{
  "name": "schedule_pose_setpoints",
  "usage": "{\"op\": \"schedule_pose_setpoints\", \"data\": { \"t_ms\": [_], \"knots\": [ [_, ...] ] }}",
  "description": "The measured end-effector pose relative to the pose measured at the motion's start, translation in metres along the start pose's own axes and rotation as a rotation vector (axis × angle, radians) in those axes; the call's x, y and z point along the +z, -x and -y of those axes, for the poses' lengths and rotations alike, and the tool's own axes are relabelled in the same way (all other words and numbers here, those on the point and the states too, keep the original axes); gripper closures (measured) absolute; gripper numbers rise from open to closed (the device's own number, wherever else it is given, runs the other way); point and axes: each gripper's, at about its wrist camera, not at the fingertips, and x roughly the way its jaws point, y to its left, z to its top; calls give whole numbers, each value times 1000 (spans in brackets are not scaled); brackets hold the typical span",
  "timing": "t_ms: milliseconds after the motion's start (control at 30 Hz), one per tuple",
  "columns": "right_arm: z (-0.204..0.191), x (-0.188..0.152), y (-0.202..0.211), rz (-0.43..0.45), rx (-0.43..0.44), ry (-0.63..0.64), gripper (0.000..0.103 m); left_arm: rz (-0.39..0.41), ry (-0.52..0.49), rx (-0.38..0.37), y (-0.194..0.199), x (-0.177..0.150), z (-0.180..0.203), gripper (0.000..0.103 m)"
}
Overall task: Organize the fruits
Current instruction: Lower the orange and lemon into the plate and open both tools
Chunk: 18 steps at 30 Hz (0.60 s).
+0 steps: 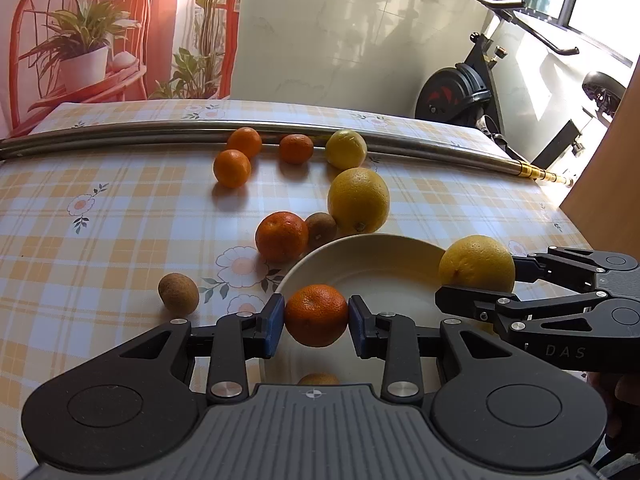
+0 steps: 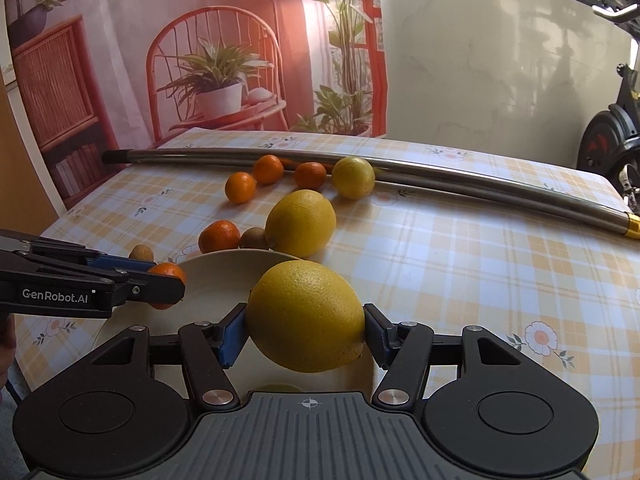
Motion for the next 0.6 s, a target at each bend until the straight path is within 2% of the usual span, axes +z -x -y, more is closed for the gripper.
{"op": "schedule_pose_setpoints", "data": {
  "t_ms": [600],
  "knots": [
    [-12, 1, -6, -14, -37, 65, 47, -23, -7, 1, -5, -3, 1, 65]
  ]
}}
